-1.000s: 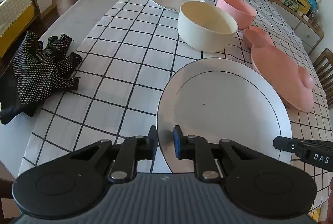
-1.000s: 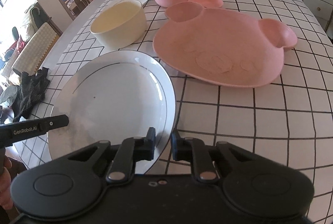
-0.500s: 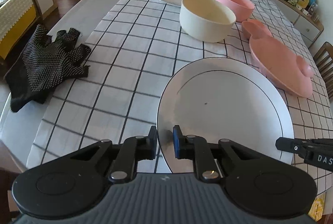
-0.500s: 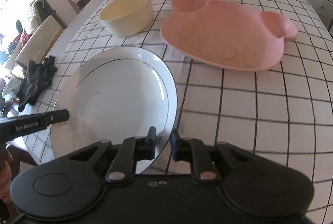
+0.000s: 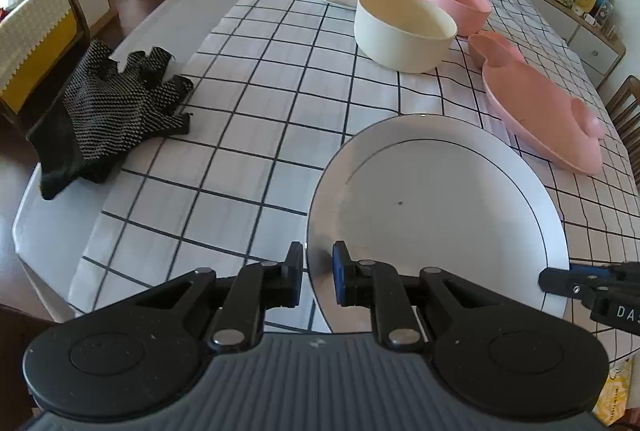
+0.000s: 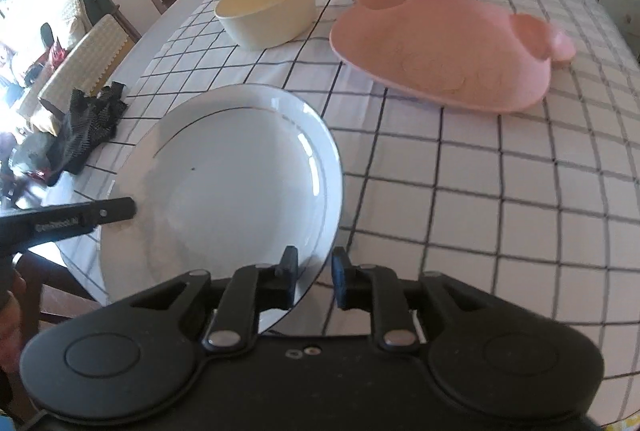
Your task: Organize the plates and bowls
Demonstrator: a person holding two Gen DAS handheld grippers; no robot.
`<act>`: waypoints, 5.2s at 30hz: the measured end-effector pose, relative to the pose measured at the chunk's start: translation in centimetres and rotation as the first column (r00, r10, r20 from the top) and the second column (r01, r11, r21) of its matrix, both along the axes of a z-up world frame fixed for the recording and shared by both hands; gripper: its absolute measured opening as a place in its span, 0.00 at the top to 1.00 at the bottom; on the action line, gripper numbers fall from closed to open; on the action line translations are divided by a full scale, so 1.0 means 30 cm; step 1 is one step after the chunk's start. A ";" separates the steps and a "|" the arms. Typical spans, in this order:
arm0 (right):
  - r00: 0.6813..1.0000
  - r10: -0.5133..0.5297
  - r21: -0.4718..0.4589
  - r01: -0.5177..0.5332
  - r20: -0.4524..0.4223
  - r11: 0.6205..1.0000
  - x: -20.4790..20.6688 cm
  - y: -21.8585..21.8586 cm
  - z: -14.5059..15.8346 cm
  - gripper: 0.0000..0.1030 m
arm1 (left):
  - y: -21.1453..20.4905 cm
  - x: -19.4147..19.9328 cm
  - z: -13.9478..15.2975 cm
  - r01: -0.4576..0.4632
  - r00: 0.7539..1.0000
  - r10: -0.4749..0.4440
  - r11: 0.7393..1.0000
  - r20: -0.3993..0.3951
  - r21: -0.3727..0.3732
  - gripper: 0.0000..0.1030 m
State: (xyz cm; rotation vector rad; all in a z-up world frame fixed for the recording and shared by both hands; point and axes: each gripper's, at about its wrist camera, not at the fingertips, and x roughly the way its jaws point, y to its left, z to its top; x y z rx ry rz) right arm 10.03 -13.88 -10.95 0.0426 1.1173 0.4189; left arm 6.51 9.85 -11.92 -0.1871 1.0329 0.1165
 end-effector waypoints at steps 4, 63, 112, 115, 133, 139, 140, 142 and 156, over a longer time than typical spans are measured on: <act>1.000 -0.005 -0.013 0.005 0.016 1.000 -0.002 -0.013 0.017 0.78 | -0.001 -0.013 0.032 0.002 1.000 -0.002 1.000 0.019 0.018 0.85; 0.929 0.288 -0.021 -0.291 0.232 0.956 1.021 0.252 0.451 0.01 | 0.087 0.750 0.369 -0.202 0.964 0.199 0.979 0.178 -0.003 0.21; 0.939 0.288 0.020 -0.289 -0.186 0.957 1.525 0.456 -0.045 0.79 | 0.303 1.111 -0.087 -0.440 0.896 0.436 0.850 -0.083 -0.290 0.85; 0.935 0.296 0.035 -0.295 -0.196 0.955 1.525 0.452 -0.046 0.86 | 0.306 1.113 -0.096 -0.439 0.897 0.434 0.848 -0.086 -0.298 0.86; 0.939 0.313 0.024 -0.313 -0.139 0.949 1.504 0.454 -0.035 0.88 | 0.294 1.105 -0.090 -0.406 0.910 0.412 0.868 -0.040 -0.286 0.89; 0.943 0.314 0.024 -0.314 -0.113 0.949 1.500 0.453 -0.023 0.89 | 0.292 1.099 -0.069 -0.391 0.915 0.404 0.878 -0.010 -0.278 0.89; 0.943 0.314 0.026 -0.313 -0.113 0.949 1.500 0.452 -0.021 0.89 | 0.294 1.098 -0.064 -0.390 0.915 0.404 0.878 -0.008 -0.278 0.89; 0.942 0.316 0.033 -0.314 -0.111 0.949 1.496 0.450 -0.011 0.89 | 0.296 1.097 -0.052 -0.386 0.916 0.401 0.881 -0.001 -0.274 0.89; 0.938 0.343 0.068 -0.340 -0.055 0.938 1.428 0.411 0.120 0.91 | 0.280 1.018 0.077 -0.341 0.927 0.369 0.901 0.061 -0.267 0.89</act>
